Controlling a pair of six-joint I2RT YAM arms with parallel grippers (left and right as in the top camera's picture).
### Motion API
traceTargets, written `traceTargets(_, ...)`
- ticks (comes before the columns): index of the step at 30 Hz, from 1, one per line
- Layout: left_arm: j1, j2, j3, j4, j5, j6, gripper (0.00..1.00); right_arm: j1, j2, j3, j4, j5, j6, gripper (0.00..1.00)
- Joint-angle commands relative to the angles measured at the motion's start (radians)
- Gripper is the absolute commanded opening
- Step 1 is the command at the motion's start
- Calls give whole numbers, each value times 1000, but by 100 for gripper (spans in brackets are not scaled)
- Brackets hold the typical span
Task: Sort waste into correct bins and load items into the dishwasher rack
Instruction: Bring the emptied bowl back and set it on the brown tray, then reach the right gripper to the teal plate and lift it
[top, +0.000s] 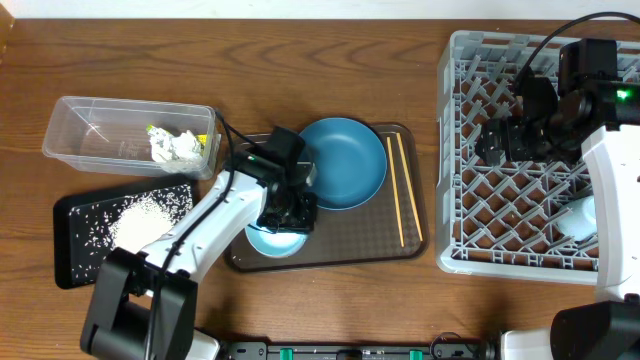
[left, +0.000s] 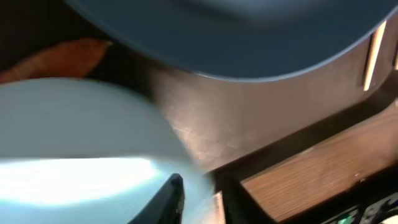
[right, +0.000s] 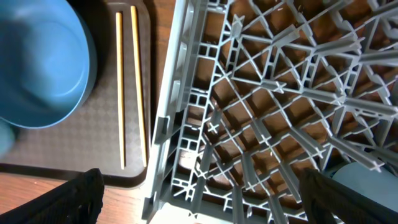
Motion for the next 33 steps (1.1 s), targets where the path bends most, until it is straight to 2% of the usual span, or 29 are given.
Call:
traceTargets(1,-3,4,3,11,51,-14,25,13,4,-6,11,-2,4,99)
traceTargets(3,-3,4,3,18,54,-27,26,13,4,-6,18,-2,4,99)
traceTargets(8,-3,-2,5,16,55,-31,38,14,4,-6,29,-6,3,99)
traceTargets(11,7,-33,29,-11,44,-30,40,14,4,-6,40,-45,3,99)
traceTargets(16,58,-175,90,-70,-29,-30,42,16,4,-6,127,-214,4,99)
traceTargets(19,119,-295,101,-100,-95,-30,54,50,5,-6,194,-280,34,99)
traceTargets(25,279,-456,100,-203,-156,-30,59,204,45,-7,278,-215,52,99)
traceTargets(28,348,-480,100,-241,-156,-30,59,283,98,-7,293,-148,58,99)
traceTargets(33,401,-474,97,-267,-156,-30,59,375,230,-6,301,-24,147,94)
